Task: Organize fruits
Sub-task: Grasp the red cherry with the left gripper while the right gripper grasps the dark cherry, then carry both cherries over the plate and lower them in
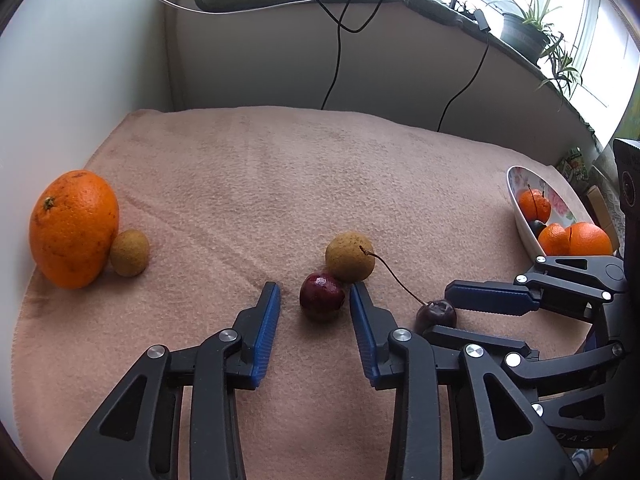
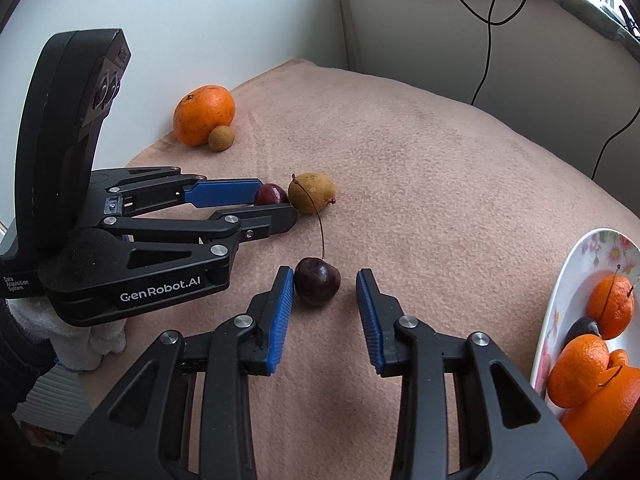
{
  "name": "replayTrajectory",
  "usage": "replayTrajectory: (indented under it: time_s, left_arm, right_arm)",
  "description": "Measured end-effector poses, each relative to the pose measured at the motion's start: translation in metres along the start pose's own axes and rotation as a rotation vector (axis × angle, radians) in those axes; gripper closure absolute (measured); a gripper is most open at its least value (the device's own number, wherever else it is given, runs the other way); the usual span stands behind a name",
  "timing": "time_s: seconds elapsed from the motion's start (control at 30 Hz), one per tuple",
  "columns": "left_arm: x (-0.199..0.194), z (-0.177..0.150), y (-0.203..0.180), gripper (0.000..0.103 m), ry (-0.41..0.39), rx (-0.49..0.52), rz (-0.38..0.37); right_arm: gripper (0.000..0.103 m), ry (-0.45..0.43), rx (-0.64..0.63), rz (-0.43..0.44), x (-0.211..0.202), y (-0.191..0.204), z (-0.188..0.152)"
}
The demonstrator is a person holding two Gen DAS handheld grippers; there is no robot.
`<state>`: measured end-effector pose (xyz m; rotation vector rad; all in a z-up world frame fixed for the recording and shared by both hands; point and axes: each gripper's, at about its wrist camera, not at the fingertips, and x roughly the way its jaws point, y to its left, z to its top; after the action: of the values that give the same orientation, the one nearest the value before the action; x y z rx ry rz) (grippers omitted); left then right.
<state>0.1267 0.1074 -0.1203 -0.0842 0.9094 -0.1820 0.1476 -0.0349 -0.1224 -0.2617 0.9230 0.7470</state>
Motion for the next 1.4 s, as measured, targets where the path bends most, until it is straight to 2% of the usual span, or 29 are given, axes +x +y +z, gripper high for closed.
replayTrajectory:
  time_s: [0.23,0.4,1.0,1.4]
  left_arm:
    - [0.0,0.0,0.0,0.075,-0.003,-0.005,0.0]
    - [0.0,0.0,-0.003,0.082,-0.003,0.012,0.001]
    - [-0.008,-0.001,-0.007,0.082,-0.034,0.021,0.021]
    - [-0.03,0.005,-0.018,0.082,-0.076,0.031,0.014]
  right_arm:
    - [0.078,-0.002,-0.013,0.002,0.0,0.003,0.0]
    - [0.078,-0.002,-0.011,0.004,0.0,0.003,0.0]
    - [0.078,-0.028,0.013,-0.021,-0.015,-0.005,-0.002]
    - [0.079,-0.066,0.023,-0.036,-0.037,-0.013,-0.001]
